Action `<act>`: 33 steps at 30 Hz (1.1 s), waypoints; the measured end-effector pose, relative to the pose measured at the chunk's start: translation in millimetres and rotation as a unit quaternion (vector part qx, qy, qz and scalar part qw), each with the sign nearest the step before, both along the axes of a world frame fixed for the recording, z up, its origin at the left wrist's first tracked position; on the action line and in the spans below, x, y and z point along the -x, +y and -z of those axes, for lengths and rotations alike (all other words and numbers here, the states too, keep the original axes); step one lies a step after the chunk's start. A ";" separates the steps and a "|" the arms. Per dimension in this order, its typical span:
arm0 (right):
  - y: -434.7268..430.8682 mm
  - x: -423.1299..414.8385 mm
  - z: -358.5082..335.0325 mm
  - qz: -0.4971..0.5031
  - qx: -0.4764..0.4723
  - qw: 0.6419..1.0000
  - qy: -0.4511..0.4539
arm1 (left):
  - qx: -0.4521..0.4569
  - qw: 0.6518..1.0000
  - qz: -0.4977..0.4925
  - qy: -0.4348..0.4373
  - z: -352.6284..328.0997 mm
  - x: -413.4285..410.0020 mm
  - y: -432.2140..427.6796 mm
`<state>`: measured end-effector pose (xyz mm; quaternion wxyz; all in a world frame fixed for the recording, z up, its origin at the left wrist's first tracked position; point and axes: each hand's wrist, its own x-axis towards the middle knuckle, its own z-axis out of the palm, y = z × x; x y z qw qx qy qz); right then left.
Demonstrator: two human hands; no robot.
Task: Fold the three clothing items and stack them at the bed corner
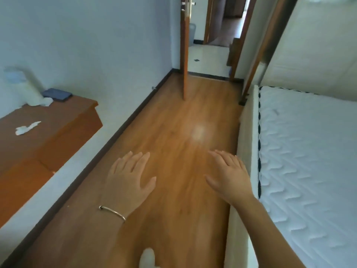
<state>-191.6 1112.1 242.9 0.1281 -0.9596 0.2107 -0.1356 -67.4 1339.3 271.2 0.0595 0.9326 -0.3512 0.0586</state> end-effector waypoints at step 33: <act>-458.4 -46.7 18.6 0.600 -0.035 0.799 0.003 | 0.037 0.763 0.646 0.016 18.1 -177.6 -744.9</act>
